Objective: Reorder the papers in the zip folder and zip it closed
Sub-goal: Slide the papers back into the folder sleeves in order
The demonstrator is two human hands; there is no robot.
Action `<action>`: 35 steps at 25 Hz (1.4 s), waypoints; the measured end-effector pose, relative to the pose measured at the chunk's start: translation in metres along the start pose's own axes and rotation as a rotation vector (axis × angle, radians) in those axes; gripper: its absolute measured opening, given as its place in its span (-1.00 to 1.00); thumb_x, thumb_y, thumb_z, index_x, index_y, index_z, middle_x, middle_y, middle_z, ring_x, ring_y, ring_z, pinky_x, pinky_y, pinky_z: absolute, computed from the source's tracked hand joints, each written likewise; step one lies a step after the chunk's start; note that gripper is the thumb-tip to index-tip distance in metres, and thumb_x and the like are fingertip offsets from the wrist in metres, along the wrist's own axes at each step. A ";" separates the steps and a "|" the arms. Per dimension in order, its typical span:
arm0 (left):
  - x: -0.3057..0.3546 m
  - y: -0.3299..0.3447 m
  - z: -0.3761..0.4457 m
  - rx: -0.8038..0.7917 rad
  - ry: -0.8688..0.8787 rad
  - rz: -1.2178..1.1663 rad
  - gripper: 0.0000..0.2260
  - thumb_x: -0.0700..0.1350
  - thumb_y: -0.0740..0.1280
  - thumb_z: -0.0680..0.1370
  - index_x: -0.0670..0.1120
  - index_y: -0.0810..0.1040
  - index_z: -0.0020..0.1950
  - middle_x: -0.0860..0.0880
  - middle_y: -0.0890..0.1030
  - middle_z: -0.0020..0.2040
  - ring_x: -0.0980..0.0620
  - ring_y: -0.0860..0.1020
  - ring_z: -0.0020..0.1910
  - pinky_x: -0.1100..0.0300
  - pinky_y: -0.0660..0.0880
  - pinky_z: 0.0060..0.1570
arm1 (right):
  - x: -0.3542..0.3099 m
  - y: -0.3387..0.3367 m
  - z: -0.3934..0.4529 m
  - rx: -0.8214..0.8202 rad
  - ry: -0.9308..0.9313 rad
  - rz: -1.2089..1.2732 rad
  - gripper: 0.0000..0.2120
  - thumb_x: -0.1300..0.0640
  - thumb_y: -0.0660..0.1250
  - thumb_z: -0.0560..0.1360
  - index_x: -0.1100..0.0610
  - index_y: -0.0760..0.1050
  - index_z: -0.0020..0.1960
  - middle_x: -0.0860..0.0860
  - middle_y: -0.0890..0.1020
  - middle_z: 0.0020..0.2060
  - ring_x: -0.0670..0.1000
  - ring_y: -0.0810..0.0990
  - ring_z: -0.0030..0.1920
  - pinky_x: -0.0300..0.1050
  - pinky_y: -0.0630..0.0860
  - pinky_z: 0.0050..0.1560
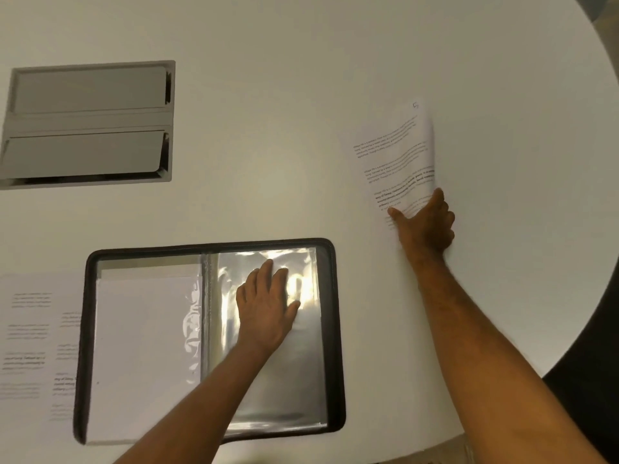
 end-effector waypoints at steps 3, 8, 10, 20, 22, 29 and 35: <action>0.000 -0.003 0.003 -0.082 0.007 -0.042 -0.43 0.13 0.45 0.52 -0.04 0.43 0.46 -0.16 0.33 0.55 -0.26 0.36 0.45 -0.17 0.39 0.28 | -0.001 -0.005 -0.021 -0.003 0.024 0.326 -0.37 0.11 0.44 0.54 0.02 0.22 0.51 0.13 0.58 0.27 0.18 0.60 0.18 0.22 0.63 0.14; -0.004 -0.013 0.012 -0.244 -0.142 -0.353 -0.45 0.31 0.29 0.57 0.05 0.47 0.47 -0.05 0.35 0.56 -0.15 0.29 0.52 -0.13 0.32 0.43 | -0.015 0.009 -0.096 -0.246 0.166 0.963 -0.43 0.20 0.51 0.52 0.07 0.36 0.45 -0.01 0.62 0.23 0.02 0.68 0.14 -0.01 0.70 0.02; -0.003 -0.018 0.008 -0.278 -0.263 -0.692 -0.38 0.43 0.24 0.51 0.06 0.52 0.41 0.00 0.52 0.43 -0.07 0.46 0.41 -0.12 0.40 0.43 | -0.024 0.018 -0.139 -0.387 0.246 1.092 -0.43 0.18 0.53 0.51 0.05 0.37 0.44 -0.01 0.63 0.22 0.00 0.69 0.12 -0.02 0.71 -0.10; -0.018 -0.008 -0.039 -0.475 -0.587 -1.525 -0.71 -0.03 0.40 0.63 -0.18 0.60 0.27 -0.15 0.72 0.11 -0.17 0.70 0.11 -0.18 0.60 0.20 | -0.027 0.055 -0.294 -0.579 0.322 1.037 -0.39 0.08 0.57 0.48 0.01 0.37 0.42 -0.01 0.65 0.21 0.02 0.71 0.12 0.03 0.71 -0.07; -0.033 -0.009 -0.045 -0.447 -0.588 -1.524 -0.77 -0.08 0.38 0.64 -0.19 0.62 0.23 -0.14 0.73 0.08 -0.16 0.70 0.09 -0.13 0.63 0.15 | -0.030 0.063 -0.309 -0.616 0.332 1.030 -0.38 0.04 0.59 0.45 0.02 0.39 0.41 0.01 0.66 0.21 0.03 0.71 0.13 0.07 0.71 0.00; -0.097 -0.010 -0.064 -0.458 -0.622 -1.474 -0.85 -0.11 0.34 0.66 -0.13 0.66 0.13 -0.08 0.74 0.05 -0.07 0.72 0.02 0.02 0.66 0.02 | -0.069 0.080 -0.315 -0.768 0.378 1.220 -0.59 -0.17 0.38 0.58 0.08 0.59 0.30 0.07 0.73 0.14 0.07 0.70 0.18 0.06 0.62 0.25; -0.141 0.000 -0.073 -0.455 -0.677 -1.454 -0.83 -0.10 0.33 0.67 -0.13 0.64 0.18 -0.08 0.74 0.07 -0.11 0.70 0.08 -0.01 0.65 0.07 | -0.075 0.101 -0.296 -0.733 0.485 1.145 -0.55 -0.25 0.51 0.45 0.05 0.65 0.17 0.04 0.61 0.00 0.03 0.57 0.06 0.06 0.59 0.30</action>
Point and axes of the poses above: each hand's wrist, its own z-axis towards the middle knuckle, its own y-axis out of the palm, x = y × z, the point moved 10 cm from there along z, towards the middle knuckle
